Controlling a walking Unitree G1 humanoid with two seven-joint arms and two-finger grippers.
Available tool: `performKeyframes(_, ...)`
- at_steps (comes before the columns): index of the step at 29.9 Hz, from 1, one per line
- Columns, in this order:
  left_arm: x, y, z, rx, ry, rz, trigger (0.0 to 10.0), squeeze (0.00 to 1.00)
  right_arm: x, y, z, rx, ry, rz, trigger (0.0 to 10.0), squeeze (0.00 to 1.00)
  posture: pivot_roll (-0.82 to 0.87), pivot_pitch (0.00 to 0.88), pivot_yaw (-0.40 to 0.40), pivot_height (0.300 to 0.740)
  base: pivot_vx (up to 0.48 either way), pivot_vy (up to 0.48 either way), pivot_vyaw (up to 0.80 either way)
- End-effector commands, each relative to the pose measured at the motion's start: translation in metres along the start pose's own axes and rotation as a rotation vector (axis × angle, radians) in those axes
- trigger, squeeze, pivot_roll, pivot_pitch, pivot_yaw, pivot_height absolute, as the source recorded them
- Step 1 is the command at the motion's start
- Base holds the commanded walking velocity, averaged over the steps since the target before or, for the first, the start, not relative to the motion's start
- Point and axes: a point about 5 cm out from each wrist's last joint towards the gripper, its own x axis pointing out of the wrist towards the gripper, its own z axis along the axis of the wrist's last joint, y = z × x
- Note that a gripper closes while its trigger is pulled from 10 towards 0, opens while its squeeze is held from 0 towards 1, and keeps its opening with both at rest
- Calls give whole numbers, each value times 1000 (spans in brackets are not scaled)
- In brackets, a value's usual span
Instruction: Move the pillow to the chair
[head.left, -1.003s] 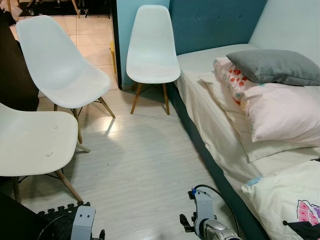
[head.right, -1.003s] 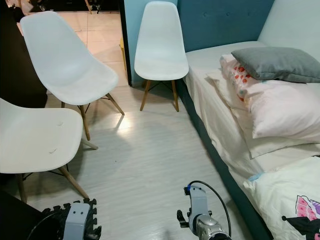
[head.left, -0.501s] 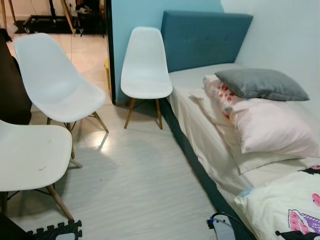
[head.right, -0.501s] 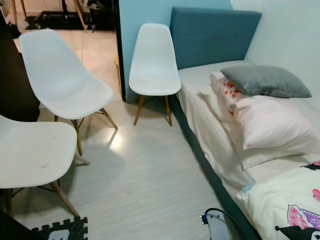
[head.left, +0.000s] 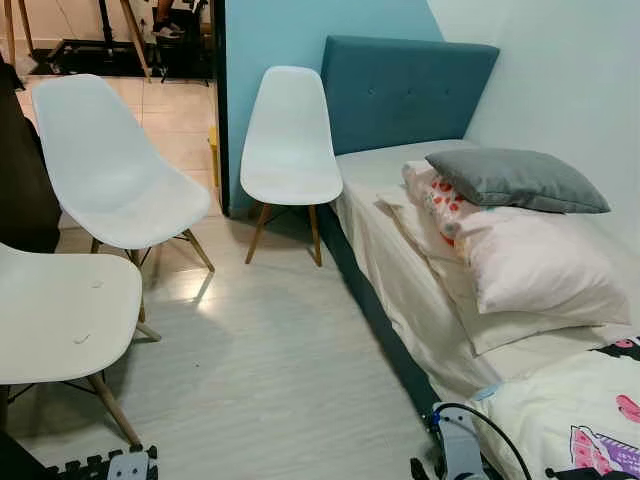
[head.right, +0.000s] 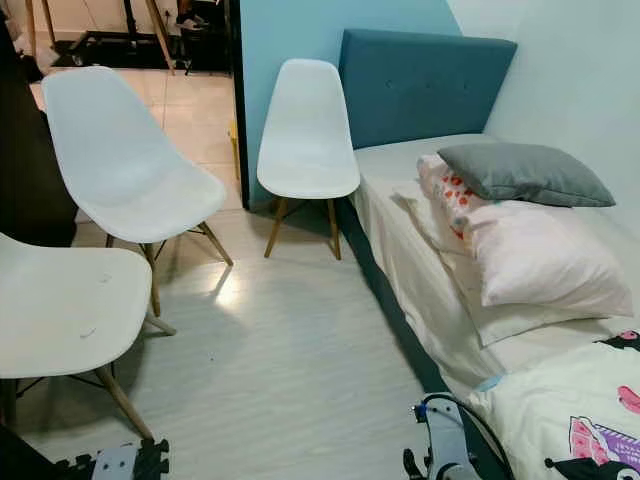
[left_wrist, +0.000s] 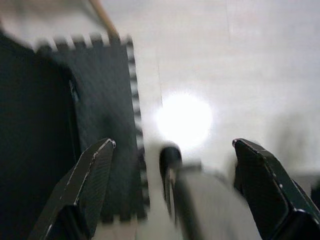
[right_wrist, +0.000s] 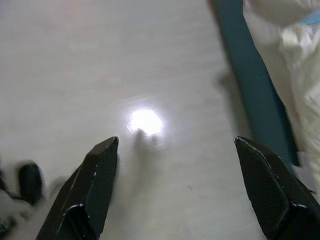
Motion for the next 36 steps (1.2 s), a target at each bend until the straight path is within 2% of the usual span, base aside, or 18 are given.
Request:
performKeyframes(1,4,-4,17,3,-74,2,10000,0,0,-3,8,49,-38,0,10000,0,16,0,-131,740,0,0,-800)
performKeyframes(5,7,1,44,15,-199,25,10000,0,4,3,21,62,-73,22,10000,0,31,0,-126,740,0,0,-600)
performKeyframes(10,7,7,60,22,-283,48,10000,0,5,9,30,72,-98,37,10000,0,47,0,-118,740,0,0,0)
performKeyframes(25,1,20,63,21,-367,128,10000,0,9,31,53,39,-173,143,10000,0,77,0,-97,740,0,0,0)
performKeyframes(35,4,18,75,-13,-388,137,10000,0,10,37,51,2,-156,153,10000,0,91,0,-80,740,0,0,0)
performKeyframes(36,5,16,80,-38,-388,135,10000,0,10,38,49,18,-151,144,10000,0,105,0,-52,740,0,0,-788)
